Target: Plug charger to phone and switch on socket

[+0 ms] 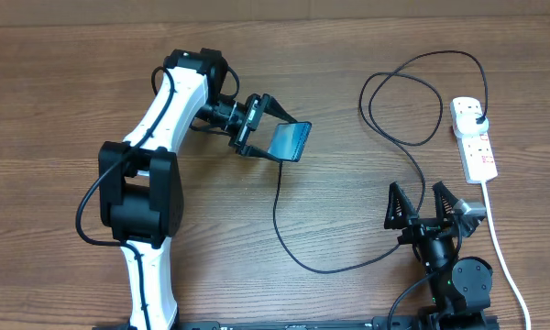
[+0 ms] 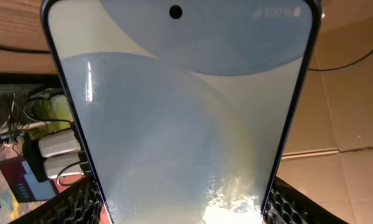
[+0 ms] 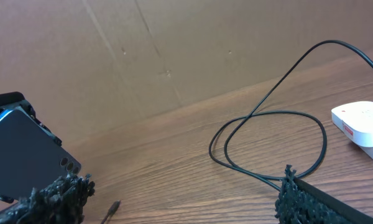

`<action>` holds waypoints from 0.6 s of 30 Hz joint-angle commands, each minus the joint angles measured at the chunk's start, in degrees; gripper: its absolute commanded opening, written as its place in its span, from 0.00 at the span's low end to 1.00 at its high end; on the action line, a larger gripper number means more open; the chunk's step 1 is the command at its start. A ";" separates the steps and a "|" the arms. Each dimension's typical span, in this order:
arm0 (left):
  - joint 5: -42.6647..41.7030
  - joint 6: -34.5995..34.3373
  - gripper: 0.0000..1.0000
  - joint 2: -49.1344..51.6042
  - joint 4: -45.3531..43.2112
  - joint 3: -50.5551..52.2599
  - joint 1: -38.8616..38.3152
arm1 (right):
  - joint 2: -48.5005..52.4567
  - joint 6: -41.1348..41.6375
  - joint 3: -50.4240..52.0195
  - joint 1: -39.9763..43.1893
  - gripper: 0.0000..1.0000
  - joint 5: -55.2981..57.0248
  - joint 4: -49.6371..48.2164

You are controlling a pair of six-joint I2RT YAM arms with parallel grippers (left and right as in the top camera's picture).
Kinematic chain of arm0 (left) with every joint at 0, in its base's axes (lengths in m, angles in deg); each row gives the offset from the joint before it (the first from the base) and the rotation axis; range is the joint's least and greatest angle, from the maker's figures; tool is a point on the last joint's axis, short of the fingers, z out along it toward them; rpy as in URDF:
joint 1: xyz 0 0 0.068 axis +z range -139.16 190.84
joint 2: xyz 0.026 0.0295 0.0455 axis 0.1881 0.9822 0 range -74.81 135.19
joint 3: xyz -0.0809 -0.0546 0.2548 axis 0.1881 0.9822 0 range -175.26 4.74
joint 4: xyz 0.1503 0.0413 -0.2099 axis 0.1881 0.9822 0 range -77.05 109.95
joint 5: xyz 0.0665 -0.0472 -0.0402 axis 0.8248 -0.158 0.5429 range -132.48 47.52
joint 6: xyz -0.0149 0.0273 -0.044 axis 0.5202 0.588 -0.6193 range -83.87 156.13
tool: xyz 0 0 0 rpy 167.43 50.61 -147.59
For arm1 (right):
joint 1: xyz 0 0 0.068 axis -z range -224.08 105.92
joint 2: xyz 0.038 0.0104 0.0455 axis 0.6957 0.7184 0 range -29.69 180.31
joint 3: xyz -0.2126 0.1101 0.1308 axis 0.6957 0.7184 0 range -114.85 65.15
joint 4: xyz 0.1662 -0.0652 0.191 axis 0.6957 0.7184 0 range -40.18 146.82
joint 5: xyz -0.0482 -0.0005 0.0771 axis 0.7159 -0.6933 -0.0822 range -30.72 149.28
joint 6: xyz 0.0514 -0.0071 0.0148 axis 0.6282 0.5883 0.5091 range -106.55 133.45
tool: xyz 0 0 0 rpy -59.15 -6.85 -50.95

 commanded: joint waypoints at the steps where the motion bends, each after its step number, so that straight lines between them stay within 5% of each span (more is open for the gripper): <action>1: -2.27 3.74 0.63 -0.46 1.25 -1.77 1.09 | -0.13 -0.46 0.61 0.15 1.00 0.09 -0.35; 18: -2.16 10.64 0.61 -0.46 6.38 -1.77 3.69 | -0.13 -0.46 0.61 0.15 1.00 0.09 -0.35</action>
